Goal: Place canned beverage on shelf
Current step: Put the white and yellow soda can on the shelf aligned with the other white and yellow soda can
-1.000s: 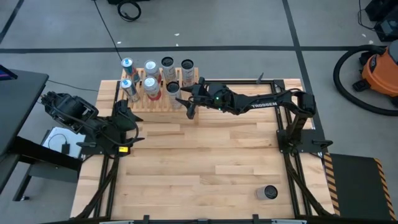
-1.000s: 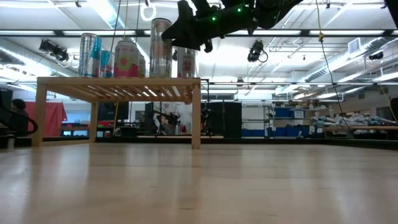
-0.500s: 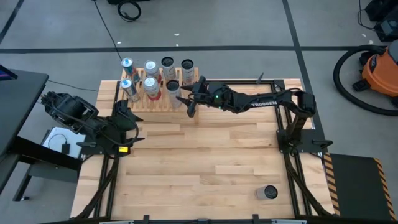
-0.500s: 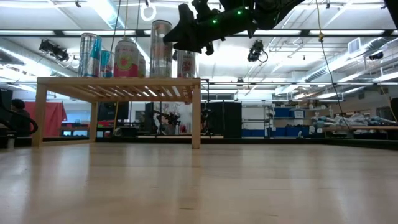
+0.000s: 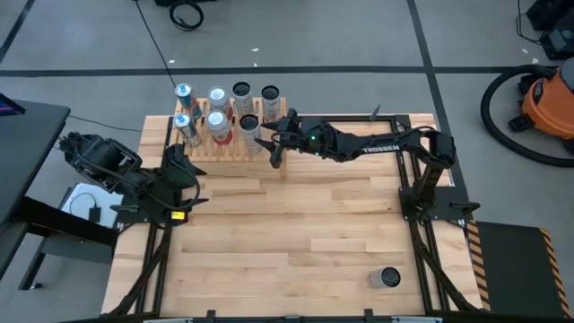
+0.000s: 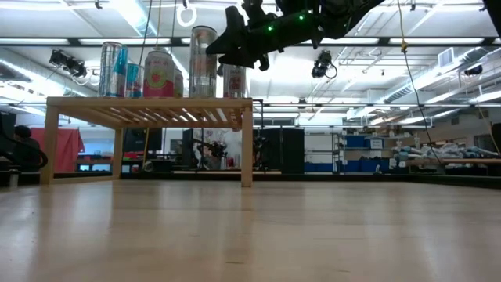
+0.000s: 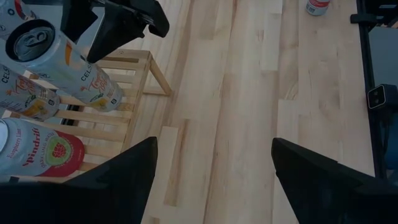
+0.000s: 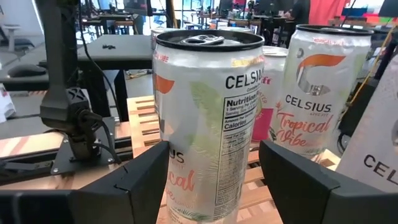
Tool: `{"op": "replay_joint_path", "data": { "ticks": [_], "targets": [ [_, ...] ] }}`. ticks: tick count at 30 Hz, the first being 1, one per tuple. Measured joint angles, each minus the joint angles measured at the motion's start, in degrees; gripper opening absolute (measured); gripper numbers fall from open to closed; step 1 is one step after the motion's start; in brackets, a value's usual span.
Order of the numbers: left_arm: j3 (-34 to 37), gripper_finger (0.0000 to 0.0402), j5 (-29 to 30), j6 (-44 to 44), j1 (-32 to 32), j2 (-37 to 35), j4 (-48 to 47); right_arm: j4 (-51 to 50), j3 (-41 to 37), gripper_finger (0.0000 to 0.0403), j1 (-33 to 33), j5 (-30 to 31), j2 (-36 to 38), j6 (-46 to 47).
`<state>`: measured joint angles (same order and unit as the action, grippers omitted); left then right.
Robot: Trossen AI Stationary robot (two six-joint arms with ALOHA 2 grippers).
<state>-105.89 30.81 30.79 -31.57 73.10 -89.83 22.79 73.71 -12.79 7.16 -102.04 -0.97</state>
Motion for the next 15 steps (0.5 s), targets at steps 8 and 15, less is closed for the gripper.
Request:
{"op": "replay_joint_path", "data": {
  "ticks": [8,15],
  "targets": [
    [0.0,0.0316,0.0,-0.02,0.0,0.0,-0.01,1.15,0.0,0.0259,-0.49,-3.81,-0.02,1.44],
    [0.0,0.0316,0.0,-0.02,0.0,0.0,0.0,1.98,0.0,0.0259,-0.51,-4.21,-0.02,2.49]
  ]
}}
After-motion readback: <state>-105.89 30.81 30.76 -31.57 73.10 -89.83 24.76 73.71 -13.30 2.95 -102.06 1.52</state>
